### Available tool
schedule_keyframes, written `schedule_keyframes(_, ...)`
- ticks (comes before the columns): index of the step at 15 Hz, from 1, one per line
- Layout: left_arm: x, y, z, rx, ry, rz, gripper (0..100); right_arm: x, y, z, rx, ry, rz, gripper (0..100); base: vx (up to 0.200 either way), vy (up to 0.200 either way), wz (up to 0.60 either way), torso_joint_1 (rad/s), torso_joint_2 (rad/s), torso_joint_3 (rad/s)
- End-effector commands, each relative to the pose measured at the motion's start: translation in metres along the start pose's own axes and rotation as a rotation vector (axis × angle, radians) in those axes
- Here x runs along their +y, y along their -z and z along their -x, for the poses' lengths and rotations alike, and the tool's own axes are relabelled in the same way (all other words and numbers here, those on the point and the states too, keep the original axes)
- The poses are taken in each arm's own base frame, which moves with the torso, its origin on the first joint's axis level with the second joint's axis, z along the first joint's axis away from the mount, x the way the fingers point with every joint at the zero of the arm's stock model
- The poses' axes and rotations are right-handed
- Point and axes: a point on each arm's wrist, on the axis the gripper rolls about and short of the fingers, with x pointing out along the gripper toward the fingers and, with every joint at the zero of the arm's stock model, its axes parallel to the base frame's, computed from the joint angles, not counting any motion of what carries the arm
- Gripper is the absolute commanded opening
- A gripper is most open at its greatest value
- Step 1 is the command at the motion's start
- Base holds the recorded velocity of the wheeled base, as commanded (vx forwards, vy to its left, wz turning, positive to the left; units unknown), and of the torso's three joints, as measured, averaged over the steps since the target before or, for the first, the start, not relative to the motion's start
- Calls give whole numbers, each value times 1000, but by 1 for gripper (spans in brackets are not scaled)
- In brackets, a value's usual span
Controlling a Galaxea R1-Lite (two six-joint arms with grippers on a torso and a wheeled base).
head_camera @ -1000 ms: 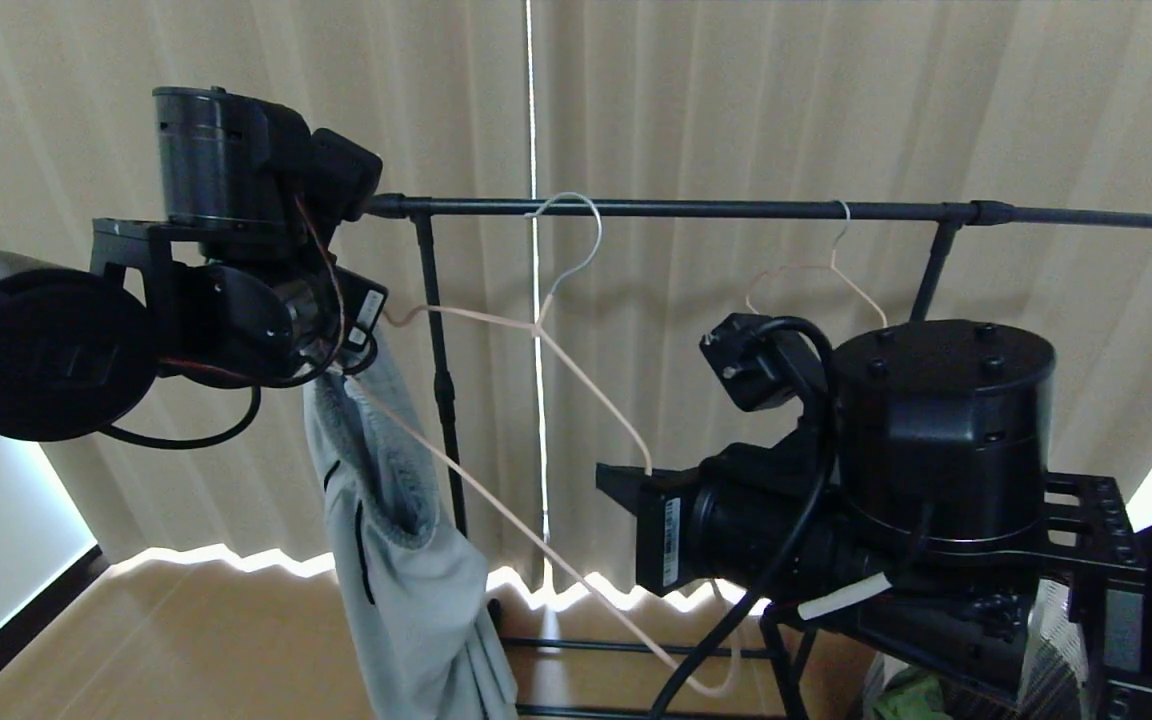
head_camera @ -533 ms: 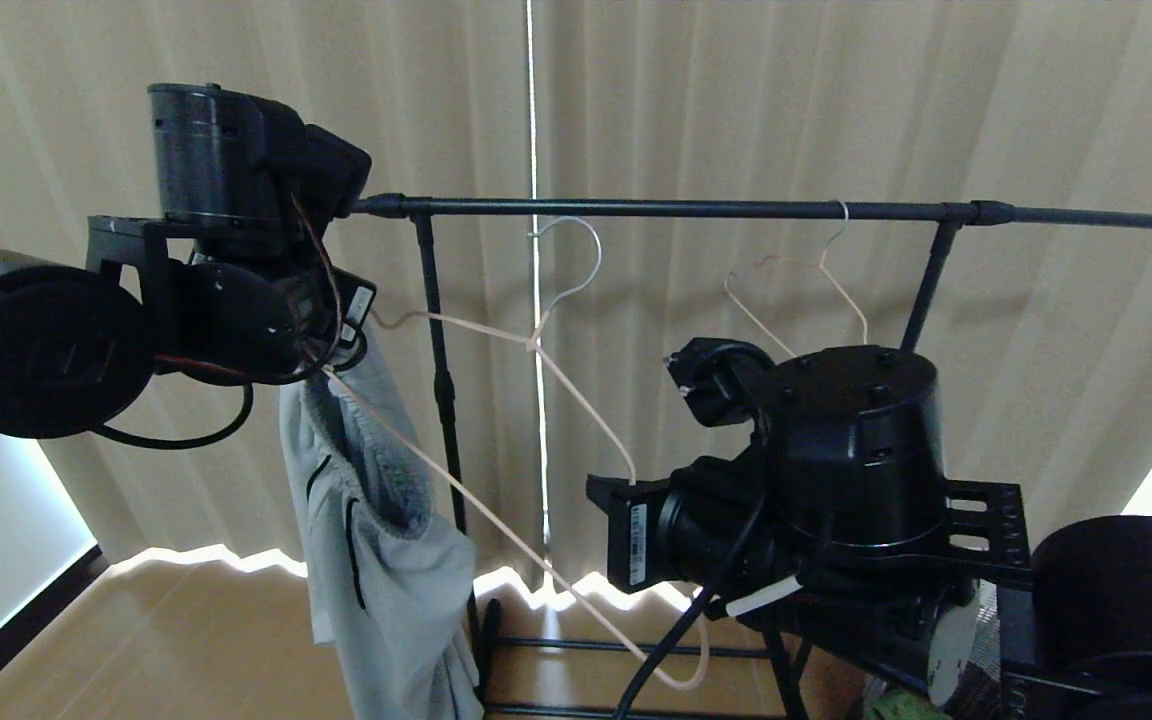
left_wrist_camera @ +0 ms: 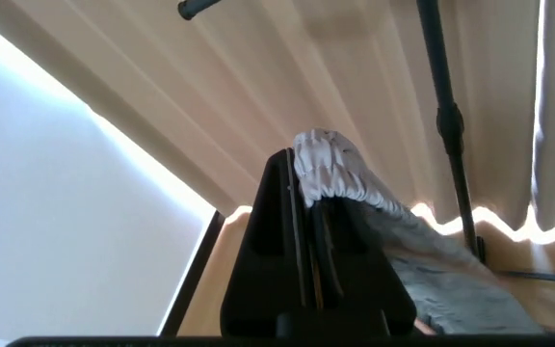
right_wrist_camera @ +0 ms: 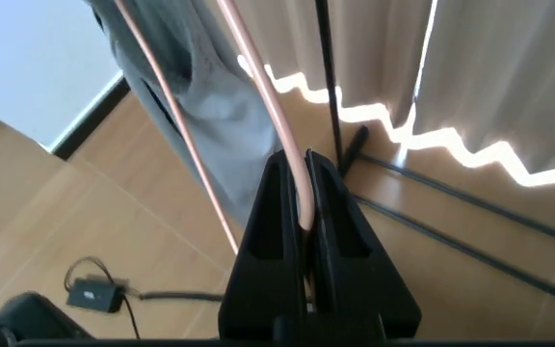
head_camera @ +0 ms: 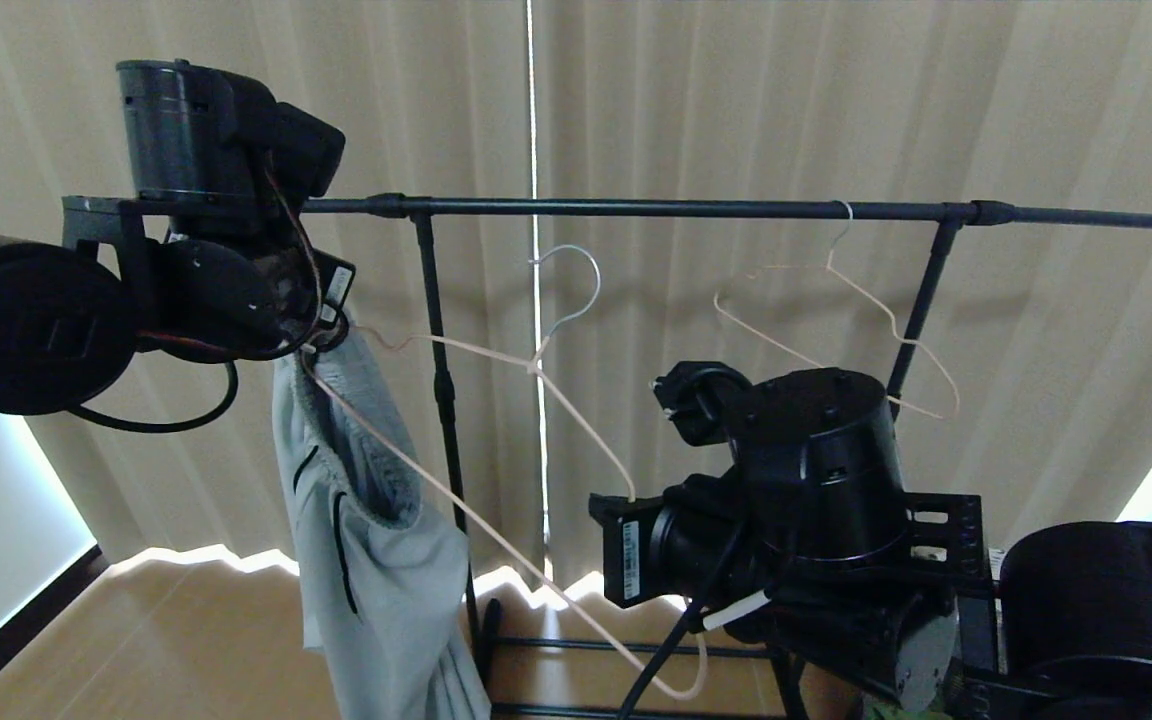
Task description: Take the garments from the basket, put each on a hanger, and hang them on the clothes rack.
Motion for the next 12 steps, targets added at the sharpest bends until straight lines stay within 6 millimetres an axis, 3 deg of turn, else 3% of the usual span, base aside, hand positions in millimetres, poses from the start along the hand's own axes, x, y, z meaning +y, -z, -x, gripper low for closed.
schedule_keyframes(1,-1,1,0,2,1,-2,0,1,-1,-1,-6,3,-2,0,0,0,0,0,0,0)
schedule_keyframes(8,-9,15,9,31,19,-43,0,-8,-19,-34,-79,107,-43,0,0,0,0,0,0,0)
schedule_keyframes(12,-18,7,26,-15,69,-47,0,-6,-18,-37,-81,105,-39,0,0,0,0,0,0,0)
